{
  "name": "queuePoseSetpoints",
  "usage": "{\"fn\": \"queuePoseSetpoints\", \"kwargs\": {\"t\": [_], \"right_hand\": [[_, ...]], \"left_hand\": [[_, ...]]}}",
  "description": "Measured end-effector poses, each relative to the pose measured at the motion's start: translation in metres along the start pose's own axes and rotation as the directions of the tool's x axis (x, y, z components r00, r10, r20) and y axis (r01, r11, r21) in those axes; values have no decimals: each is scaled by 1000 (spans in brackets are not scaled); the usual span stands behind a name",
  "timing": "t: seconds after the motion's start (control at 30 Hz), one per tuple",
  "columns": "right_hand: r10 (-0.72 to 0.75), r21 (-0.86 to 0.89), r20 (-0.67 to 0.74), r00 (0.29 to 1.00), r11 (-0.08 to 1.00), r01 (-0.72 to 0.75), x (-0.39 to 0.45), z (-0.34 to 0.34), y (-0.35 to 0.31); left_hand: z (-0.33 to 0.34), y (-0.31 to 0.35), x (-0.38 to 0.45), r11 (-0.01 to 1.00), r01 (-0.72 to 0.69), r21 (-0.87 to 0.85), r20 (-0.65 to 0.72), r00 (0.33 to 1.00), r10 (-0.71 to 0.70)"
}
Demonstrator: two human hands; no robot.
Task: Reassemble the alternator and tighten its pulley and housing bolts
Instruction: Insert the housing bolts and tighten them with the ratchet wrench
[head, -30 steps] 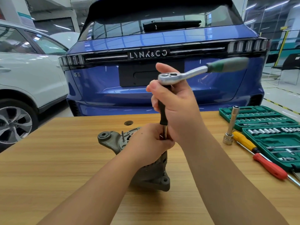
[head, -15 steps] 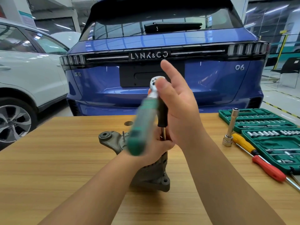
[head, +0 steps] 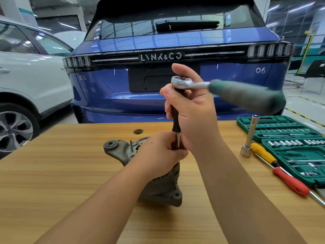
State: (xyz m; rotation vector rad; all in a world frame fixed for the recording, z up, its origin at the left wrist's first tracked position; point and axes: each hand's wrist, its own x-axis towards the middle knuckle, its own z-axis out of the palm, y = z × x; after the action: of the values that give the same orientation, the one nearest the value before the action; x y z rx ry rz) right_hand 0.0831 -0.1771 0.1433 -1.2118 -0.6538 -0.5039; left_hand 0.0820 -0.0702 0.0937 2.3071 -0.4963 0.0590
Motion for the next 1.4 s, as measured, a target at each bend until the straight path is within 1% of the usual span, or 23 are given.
{"fn": "queuePoseSetpoints", "kwargs": {"t": [0.03, 0.07, 0.13, 0.17, 0.2, 0.27, 0.33, 0.4, 0.47, 0.5, 0.53, 0.6, 0.7, 0.77, 0.83, 0.93, 1.03, 1.1, 1.17, 1.27, 1.3, 1.37, 1.4], "right_hand": [[-9, 8, 21, 1000, 1000, 9, 1, -1, -1], [4, 66, 66, 998, 998, -9, 2, -1, -2], [117, 273, 204, 972, 947, -171, 5, 1, -6], [170, 332, 264, 949, 908, -255, 5, 3, -9], [193, 336, 285, 939, 897, -287, 4, 4, -10], [181, 234, 233, 955, 943, -236, -2, 5, -9], [135, 93, 151, 979, 984, -150, -9, 9, -8], [90, -33, -2, 996, 995, -90, -12, 13, -6], [80, -86, -169, 982, 992, -96, -7, 12, -6], [117, -63, -216, 969, 989, -134, -4, 8, -7], [168, -17, -221, 961, 984, -176, -1, 3, -9], [214, 56, -128, 968, 976, -209, 1, -3, -9], [112, 32, -21, 994, 993, -111, -2, 2, -4], [9, 13, -17, 1000, 1000, -9, -2, 7, -2], [-16, 61, -7, 1000, 998, 17, -2, 6, -3], [42, 185, 39, 998, 982, -49, -1, 2, -5], [152, 367, 124, 981, 911, -187, 2, 1, -7], [158, 394, 158, 975, 895, -209, 0, 1, -9], [160, 302, 103, 982, 935, -184, -4, 0, -9], [96, 64, -85, 992, 994, -91, -5, 0, -8], [94, 10, -141, 986, 996, -94, -4, 0, -7], [164, 12, -165, 973, 986, -164, 0, -3, -6], [209, 63, -117, 971, 977, -203, 1, -5, -6]], "left_hand": [[-1, 0, 0, 1000, -2, -25, -1, 1000, 2], [-2, 0, -2, 999, -5, -50, -6, 1000, 5], [-5, -1, -4, 997, -9, -81, -16, 1000, 8], [-5, -4, -4, 996, -11, -83, -23, 1000, 9], [-4, -5, -5, 997, -2, -76, -30, 1000, 0], [-3, -6, -6, 995, 15, -94, -44, 999, -19], [-2, -5, -3, 996, 8, -89, -15, 1000, -10], [-3, -4, -2, 999, -27, -24, 14, 1000, 27], [-3, -3, -2, 999, -47, 11, 13, 999, 46], [-1, -4, 0, 999, -44, 8, 16, 999, 44], [0, -3, 0, 999, -34, 0, 22, 999, 34], [0, -4, 0, 1000, -21, 1, 22, 1000, 21], [-2, -5, 2, 1000, -20, -13, 15, 1000, 21], [-2, -4, 1, 999, -28, -19, 11, 1000, 29], [-2, -4, 0, 999, -30, -16, 11, 999, 30], [-1, -3, -2, 1000, -16, -7, -4, 1000, 16], [-1, -6, -3, 999, -7, -40, -11, 1000, 6], [-1, -5, -3, 998, -21, -63, -7, 1000, 20], [1, -5, -2, 998, -10, -59, 4, 1000, 10], [2, -3, -1, 1000, -8, -19, 11, 1000, 8], [2, -3, 0, 1000, -13, -14, 15, 1000, 13], [1, -2, 0, 1000, -8, -2, 19, 1000, 9], [1, -2, 0, 1000, 1, 2, 18, 1000, -1]]}}
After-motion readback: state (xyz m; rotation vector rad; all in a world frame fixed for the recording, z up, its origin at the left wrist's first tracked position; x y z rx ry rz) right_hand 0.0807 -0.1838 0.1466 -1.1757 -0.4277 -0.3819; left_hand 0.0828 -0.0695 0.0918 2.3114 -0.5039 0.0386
